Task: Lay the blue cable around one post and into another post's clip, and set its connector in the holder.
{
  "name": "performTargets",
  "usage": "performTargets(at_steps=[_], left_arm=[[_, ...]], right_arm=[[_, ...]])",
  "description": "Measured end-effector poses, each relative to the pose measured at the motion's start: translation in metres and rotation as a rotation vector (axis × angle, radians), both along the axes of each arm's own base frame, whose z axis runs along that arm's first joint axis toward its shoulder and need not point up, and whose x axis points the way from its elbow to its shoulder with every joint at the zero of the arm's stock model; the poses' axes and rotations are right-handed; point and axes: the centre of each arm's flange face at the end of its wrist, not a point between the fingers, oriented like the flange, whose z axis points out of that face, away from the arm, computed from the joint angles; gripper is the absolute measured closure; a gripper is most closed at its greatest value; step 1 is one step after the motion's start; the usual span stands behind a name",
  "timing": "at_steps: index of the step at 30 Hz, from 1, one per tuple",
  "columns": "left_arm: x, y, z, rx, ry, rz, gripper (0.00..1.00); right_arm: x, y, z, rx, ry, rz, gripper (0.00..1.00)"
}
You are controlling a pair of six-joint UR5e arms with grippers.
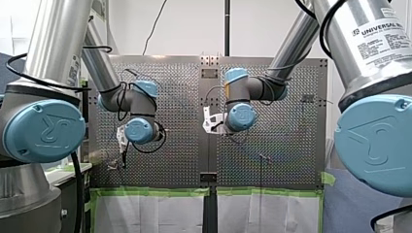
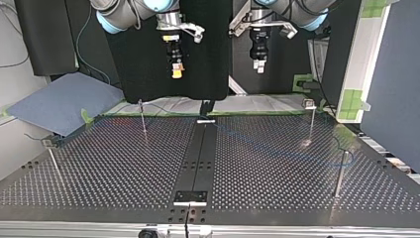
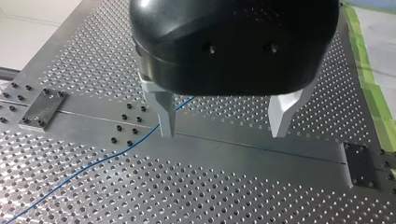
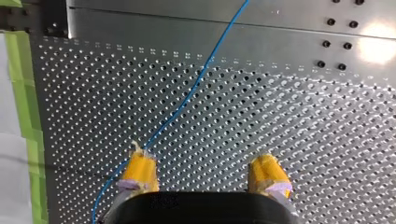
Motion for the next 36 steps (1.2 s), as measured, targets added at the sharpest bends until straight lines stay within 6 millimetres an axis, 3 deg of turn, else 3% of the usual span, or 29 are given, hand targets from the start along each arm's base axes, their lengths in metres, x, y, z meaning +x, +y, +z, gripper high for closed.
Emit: performTargets(at_steps=[14, 36], left_arm=[[0.000, 0.001, -0.001, 0.016, 0.004, 0.005, 0.00], [-0.001, 0.001, 0.000, 0.023, 0.008, 0.004, 0.00]], right_arm=[[-0.005, 0.015, -0.007, 0.064, 0.063, 0.018, 0.00], [-0.006, 0.017, -0.009, 0.067, 0.068, 0.019, 0.00]])
